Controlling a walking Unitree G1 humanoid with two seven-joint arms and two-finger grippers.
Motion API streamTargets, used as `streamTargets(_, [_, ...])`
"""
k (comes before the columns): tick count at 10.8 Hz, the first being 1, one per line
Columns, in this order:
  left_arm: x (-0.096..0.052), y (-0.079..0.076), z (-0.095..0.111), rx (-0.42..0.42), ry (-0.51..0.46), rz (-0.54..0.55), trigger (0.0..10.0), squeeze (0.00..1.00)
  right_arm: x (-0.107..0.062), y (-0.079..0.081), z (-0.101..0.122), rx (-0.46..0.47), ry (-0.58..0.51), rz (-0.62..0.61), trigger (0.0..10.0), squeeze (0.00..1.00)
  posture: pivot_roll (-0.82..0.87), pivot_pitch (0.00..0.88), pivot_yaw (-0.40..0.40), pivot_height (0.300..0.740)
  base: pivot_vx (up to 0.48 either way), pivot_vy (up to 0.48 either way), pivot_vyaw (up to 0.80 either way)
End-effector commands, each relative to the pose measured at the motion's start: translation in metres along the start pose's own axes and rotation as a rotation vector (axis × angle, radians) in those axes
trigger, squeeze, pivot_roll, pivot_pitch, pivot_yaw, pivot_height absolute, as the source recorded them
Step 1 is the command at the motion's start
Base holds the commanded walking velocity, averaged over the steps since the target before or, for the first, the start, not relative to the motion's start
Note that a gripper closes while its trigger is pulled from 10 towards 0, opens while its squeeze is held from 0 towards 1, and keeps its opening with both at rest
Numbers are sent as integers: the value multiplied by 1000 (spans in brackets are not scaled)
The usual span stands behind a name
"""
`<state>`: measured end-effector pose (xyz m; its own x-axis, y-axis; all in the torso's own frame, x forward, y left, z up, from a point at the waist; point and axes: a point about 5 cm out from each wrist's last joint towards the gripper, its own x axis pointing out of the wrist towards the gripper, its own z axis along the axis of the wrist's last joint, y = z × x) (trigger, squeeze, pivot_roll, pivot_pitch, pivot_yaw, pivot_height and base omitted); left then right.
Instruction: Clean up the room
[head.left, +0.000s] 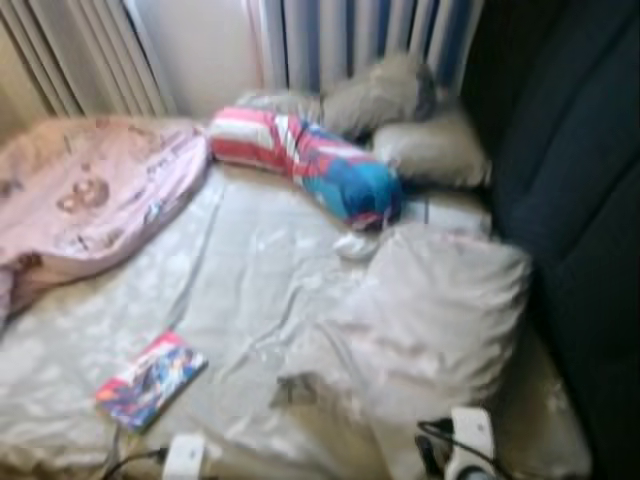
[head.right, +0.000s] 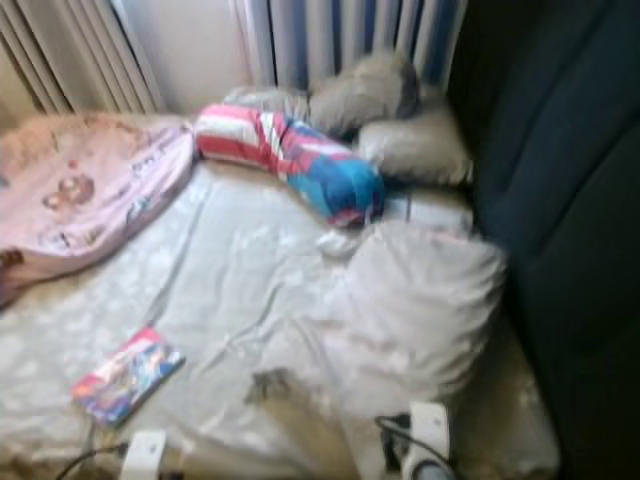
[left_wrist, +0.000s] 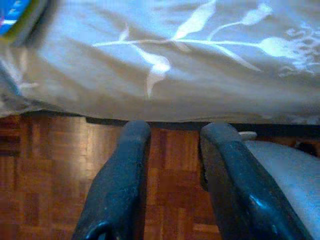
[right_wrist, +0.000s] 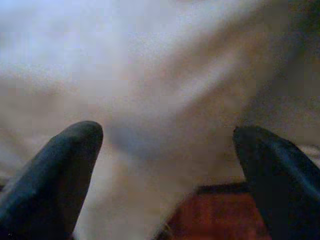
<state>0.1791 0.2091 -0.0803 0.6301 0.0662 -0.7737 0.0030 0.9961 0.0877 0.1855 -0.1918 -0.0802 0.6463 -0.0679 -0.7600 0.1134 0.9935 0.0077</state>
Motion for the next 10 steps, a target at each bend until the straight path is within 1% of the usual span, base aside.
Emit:
streamTargets(1, [-2, 3, -7, 25, 25, 2, 10000, 0, -1, 2, -4, 9, 15, 1, 10000, 0, 93, 25, 6, 740, 0, 0, 0])
streamTargets(3, [-2, 4, -5, 25, 16, 5, 10000, 0, 0, 2, -1, 24, -1, -9, 10000, 0, 89, 36, 10, 740, 0, 0, 0])
streamTargets(4, [-2, 4, -5, 25, 13, 4, 10000, 0, 1, 1, 3, 53, -22, -17, 10000, 0, 87, 41, 12, 740, 0, 0, 0])
streamTargets(5, [-2, 3, -5, 26, 15, -10, 10000, 0, 3, -2, 17, 120, -81, -33, 10000, 0, 88, 55, 19, 740, 0, 0, 0])
streamTargets(7, [-3, 6, -9, 29, 22, -6, 10000, 0, 5, -5, 38, 225, -164, -59, 10000, 0, 94, 87, 35, 740, 0, 0, 0])
streamTargets(8, [-5, 10, -12, 37, 22, 2, 10000, 0, 7, -2, 50, 228, -206, -42, 10000, 0, 94, 95, 38, 740, 0, 0, 0])
streamTargets(9, [-5, 13, -12, 22, 14, 15, 10000, 0, 7, 0, 55, 223, -221, -34, 10000, 0, 98, 100, 37, 740, 0, 0, 0])
streamTargets(10, [-6, 16, -11, -8, 6, 30, 10000, 0, 8, 6, 58, 181, -227, -9, 10000, 0, 98, 104, 34, 740, 0, 0, 0])
